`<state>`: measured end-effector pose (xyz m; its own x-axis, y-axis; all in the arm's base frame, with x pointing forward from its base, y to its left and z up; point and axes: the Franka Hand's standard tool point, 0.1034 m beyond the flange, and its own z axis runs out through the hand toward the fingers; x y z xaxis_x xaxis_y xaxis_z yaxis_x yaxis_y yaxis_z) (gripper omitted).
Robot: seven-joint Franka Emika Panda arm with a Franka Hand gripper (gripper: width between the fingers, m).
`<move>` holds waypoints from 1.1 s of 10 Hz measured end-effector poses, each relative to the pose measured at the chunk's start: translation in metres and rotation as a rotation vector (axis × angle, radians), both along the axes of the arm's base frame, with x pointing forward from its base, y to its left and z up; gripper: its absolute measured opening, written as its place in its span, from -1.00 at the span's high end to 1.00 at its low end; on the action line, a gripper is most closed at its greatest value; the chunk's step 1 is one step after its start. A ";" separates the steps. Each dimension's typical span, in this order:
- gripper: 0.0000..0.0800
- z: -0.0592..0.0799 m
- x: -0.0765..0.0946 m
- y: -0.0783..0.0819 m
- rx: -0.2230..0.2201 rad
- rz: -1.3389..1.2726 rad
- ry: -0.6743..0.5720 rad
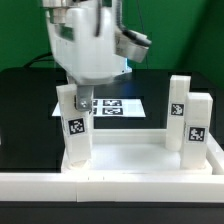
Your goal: Assemble desk
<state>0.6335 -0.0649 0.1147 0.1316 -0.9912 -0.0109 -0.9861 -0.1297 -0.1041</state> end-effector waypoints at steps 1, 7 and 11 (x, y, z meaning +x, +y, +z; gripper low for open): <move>0.27 -0.001 0.000 0.003 0.017 -0.101 -0.010; -0.35 -0.005 -0.009 0.014 0.033 -0.117 0.036; -0.62 -0.004 -0.013 0.006 -0.033 0.402 0.049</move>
Offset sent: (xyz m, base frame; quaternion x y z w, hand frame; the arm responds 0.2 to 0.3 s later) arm 0.0028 0.0082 0.0030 0.0158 0.0191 0.0523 0.9983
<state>0.6204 -0.0589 0.1103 0.5090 -0.8608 0.0042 -0.8597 -0.5086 -0.0471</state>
